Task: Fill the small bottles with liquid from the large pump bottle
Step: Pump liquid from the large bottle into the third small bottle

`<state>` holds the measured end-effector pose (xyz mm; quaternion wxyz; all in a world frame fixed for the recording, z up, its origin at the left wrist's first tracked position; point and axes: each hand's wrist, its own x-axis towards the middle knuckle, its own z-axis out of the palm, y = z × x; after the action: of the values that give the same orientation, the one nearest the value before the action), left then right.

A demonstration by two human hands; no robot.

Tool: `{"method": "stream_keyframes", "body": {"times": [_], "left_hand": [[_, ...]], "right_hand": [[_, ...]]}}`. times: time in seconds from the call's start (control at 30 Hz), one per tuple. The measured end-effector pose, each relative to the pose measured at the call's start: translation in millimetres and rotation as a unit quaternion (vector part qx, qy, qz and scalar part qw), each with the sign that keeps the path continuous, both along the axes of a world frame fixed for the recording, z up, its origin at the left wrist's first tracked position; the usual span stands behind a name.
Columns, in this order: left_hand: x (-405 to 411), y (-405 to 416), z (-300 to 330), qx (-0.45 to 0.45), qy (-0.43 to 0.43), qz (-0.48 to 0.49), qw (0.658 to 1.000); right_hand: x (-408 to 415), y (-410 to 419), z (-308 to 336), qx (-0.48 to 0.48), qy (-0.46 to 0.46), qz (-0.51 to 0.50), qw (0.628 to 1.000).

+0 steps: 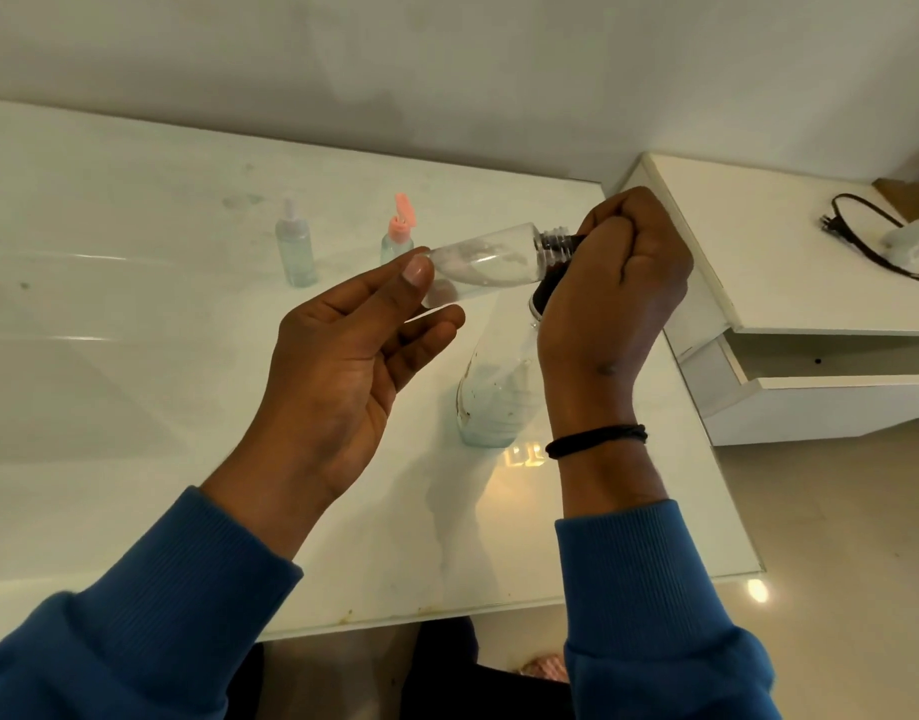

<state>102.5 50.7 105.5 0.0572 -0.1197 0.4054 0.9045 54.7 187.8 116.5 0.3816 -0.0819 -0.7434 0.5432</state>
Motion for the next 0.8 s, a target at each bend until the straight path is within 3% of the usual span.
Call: {"method": "stream_keyframes", "body": {"times": [0.8], "left_hand": [[-1.1,0.8,0.9,0.001,0.000,0.005,1.000]], "right_hand": [[-2.6,2.0,0.6,-0.037,-0.007,0.025,0.999]]}}
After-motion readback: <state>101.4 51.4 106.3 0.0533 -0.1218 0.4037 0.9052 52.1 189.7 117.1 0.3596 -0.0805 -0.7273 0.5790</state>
